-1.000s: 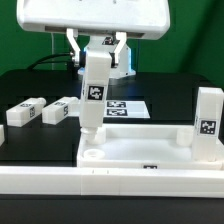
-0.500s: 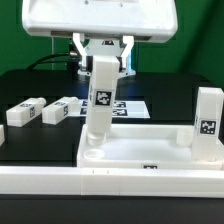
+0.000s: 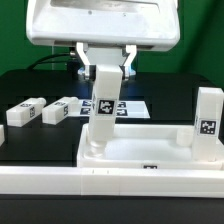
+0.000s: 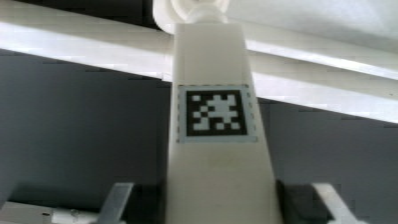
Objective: Assemble desk
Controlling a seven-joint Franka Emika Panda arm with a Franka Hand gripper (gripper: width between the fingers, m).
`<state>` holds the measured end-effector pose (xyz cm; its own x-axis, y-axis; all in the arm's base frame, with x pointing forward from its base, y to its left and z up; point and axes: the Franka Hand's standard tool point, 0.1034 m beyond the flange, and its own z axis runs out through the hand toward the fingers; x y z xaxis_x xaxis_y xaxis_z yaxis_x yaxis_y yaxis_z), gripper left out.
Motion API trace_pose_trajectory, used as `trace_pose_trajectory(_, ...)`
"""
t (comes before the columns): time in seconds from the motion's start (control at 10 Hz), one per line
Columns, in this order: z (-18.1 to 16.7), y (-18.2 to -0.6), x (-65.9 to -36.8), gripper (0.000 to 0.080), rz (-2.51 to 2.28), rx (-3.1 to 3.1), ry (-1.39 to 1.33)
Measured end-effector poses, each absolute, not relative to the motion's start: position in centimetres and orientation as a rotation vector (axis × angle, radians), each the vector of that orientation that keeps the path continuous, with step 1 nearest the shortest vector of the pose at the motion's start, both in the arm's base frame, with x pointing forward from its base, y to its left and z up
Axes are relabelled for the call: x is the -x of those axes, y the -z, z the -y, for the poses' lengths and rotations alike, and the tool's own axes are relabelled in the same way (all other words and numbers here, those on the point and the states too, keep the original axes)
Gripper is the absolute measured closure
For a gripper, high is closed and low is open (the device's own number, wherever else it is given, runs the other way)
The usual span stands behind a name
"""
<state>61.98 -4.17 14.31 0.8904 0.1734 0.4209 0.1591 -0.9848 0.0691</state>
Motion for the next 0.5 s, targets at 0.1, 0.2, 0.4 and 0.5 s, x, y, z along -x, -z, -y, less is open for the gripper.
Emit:
trace_pose_trajectory(0.1, 4.20, -14.26, -61.93, 0.0511, -0.265, -3.022, -0.677)
trace_pose_trajectory(0.2, 4.37, -14.00, -61.63, 0.0511, -0.262, -3.023, -0.670)
trace_pose_trajectory(0.4, 4.56, -13.80, -61.39, 0.0511, -0.258, -3.024, -0.662)
trace_pose_trajectory(0.5, 4.63, -13.64, -61.21, 0.0511, -0.256, -3.026, -0.657)
